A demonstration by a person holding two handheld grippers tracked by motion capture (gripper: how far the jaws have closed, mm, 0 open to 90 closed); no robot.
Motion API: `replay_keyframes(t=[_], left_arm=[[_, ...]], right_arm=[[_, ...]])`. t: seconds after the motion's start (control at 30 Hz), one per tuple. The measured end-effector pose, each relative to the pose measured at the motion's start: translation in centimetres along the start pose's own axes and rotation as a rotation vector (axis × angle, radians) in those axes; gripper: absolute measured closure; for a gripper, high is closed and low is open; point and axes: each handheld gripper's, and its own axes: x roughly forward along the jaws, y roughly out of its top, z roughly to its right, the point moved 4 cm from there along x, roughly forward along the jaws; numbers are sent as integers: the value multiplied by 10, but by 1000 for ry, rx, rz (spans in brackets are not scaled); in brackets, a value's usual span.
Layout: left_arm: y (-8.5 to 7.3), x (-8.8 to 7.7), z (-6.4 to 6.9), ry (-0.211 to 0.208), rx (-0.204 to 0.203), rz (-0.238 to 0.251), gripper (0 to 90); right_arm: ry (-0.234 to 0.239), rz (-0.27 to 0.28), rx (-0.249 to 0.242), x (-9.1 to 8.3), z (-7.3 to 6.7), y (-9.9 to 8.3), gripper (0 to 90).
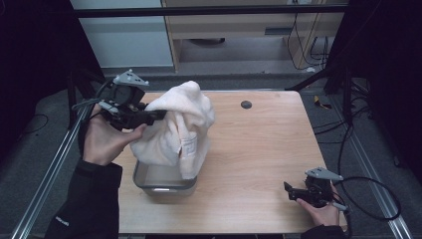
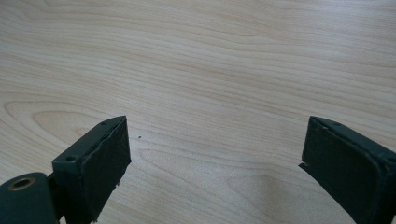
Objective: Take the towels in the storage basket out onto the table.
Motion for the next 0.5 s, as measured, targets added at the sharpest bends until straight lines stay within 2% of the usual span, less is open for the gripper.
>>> replay_keyframes(t=[0.27,0.3,0.5], left_arm=[[13,14,18,-21,49,-6,724],[13,17,21,-33,40,-12,724],[18,33,36,-60,66,-28,724]], right_arm=[[-3,6,-3,0,1,-1,78],[-3,6,-3,0,1,-1,78],[-5,11,-2,-1,2,-1,79]])
